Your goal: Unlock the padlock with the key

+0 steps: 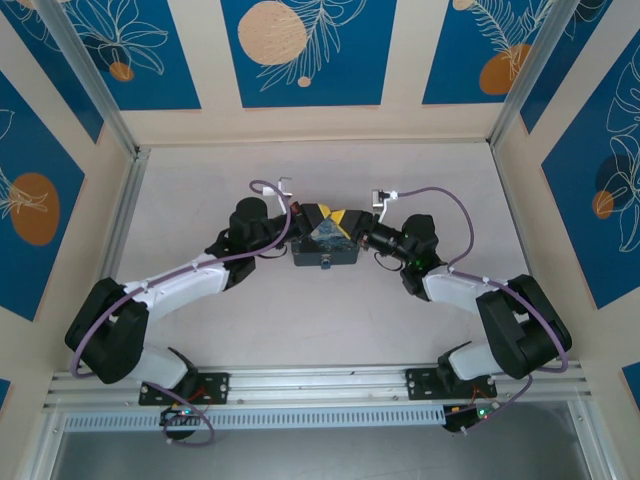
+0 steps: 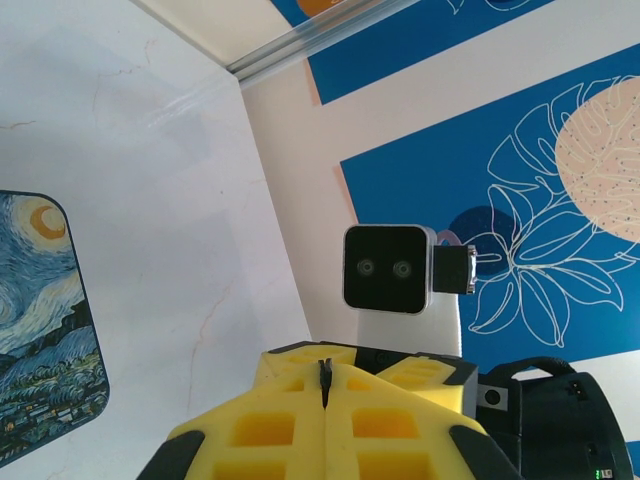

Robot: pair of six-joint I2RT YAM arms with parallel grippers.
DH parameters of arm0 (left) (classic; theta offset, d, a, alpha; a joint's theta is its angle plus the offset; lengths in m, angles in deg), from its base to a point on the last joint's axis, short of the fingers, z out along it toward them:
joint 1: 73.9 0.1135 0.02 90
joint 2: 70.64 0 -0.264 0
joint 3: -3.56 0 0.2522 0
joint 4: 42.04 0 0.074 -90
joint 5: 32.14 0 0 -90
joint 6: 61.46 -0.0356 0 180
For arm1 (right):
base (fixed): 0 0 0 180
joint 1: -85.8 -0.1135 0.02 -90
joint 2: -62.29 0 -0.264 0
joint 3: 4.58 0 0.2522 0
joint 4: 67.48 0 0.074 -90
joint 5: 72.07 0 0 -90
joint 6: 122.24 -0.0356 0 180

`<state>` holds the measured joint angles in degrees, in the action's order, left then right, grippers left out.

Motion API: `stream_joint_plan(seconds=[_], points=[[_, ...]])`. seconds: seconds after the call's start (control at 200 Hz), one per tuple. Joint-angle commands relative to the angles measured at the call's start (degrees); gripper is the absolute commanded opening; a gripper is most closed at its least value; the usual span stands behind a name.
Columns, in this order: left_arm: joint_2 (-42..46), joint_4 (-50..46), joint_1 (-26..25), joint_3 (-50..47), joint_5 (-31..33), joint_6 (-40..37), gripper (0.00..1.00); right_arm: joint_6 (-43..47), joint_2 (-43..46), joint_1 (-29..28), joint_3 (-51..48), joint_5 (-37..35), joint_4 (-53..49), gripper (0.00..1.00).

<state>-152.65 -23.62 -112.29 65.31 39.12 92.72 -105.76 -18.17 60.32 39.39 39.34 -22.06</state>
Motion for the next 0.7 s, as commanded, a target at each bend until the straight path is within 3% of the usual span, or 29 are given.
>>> stream_joint_plan(seconds=[0.0, 0.415, 0.695], points=[[1.57, 1.22, -0.55, 0.18, 0.91, -0.41, 0.00, 0.19, 1.07, 0.41, -1.00, -0.84, 1.90, 0.26], [1.77, 0.90, -0.63, -0.13, 1.34, -0.43, 0.00, -0.04, 1.72, 1.16, -1.36, -0.84, 1.69, 0.18], [2.04, 0.85, -0.58, -0.70, 1.60, -0.55, 0.00, -0.44, 1.73, 1.69, -1.54, -0.75, 1.68, 0.03]])
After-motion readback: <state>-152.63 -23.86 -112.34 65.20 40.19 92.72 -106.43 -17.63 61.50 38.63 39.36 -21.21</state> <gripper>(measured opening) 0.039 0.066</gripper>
